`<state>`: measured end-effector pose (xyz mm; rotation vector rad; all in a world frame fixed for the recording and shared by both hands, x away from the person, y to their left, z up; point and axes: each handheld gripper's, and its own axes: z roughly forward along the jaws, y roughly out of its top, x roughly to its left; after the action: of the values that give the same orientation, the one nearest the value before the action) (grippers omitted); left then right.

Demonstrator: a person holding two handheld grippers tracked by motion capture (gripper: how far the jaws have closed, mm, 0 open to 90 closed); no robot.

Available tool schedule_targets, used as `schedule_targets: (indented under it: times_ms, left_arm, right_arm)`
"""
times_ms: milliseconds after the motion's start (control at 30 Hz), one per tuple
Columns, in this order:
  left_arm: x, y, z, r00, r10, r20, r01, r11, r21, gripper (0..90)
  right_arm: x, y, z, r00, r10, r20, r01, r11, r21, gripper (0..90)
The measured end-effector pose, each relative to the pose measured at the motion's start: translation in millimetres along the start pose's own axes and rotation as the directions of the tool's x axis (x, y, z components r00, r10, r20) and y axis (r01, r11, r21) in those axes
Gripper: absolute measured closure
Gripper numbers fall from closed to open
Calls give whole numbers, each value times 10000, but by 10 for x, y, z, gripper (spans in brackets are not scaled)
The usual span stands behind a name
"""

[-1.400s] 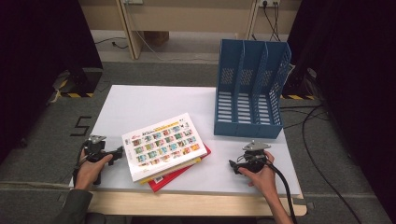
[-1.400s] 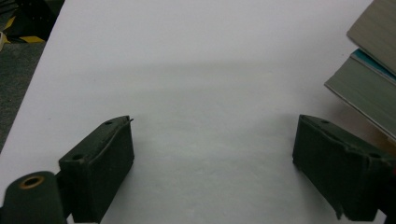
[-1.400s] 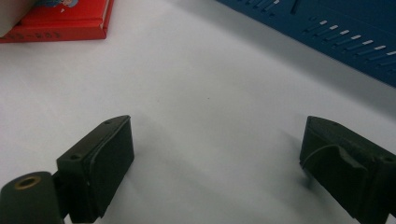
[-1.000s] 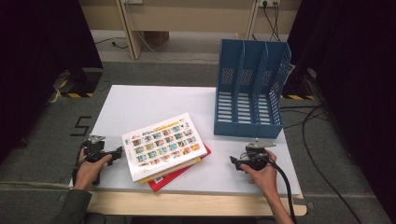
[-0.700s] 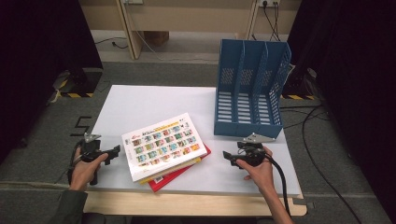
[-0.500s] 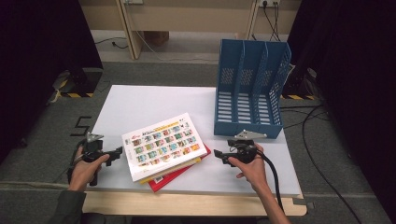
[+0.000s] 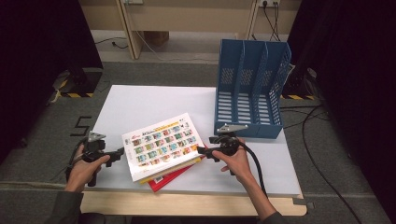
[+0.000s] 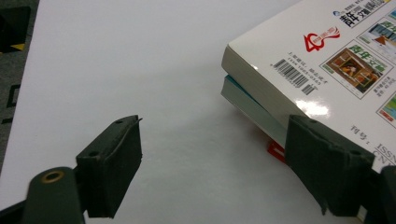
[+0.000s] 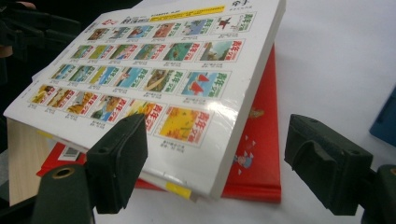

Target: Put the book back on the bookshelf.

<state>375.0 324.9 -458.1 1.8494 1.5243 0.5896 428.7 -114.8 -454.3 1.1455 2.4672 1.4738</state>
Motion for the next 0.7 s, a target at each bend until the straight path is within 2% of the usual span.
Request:
schedule_targets:
  times_ms: [67,133,267,333,367,433,467,600,700]
  left_arm:
    - [-5,0,-8,10000,59,32,-60,10000,46,197]
    - [-24,-4,-4,9999,103,100,-103,9999,60,230]
    - [-57,-4,-10,9997,89,227,-90,10000,24,339]
    - [-79,0,-10,9997,225,95,-225,9997,-5,344]
    - [-100,2,-9,9996,230,157,-228,9997,-85,368]
    - [-121,3,-2,9994,213,274,-210,9997,-132,396]
    - [-145,8,8,9990,289,329,-285,9995,-145,419]
    - [-201,30,-4,9978,582,328,-576,9982,-195,418]
    - [-201,32,9,9982,426,417,-417,9989,-226,411]
  right_arm:
    - [-3,10,25,10000,43,-9,-43,10000,22,224]
    - [-9,29,105,9996,161,-211,-157,9997,170,224]
    - [-14,25,178,9994,237,-249,-227,9990,389,220]
    - [-32,10,235,9986,345,-408,-322,9979,553,210]
    - [-44,1,256,9970,565,-533,-538,9972,516,209]
    - [-47,-4,265,9959,666,-604,-635,9966,516,209]
    - [-48,-11,294,9933,799,-834,-753,9956,565,207]
    - [-44,-21,327,9894,1077,-976,-1013,9925,684,182]
    - [-53,-14,337,9885,1135,-1001,-1063,9915,744,176]
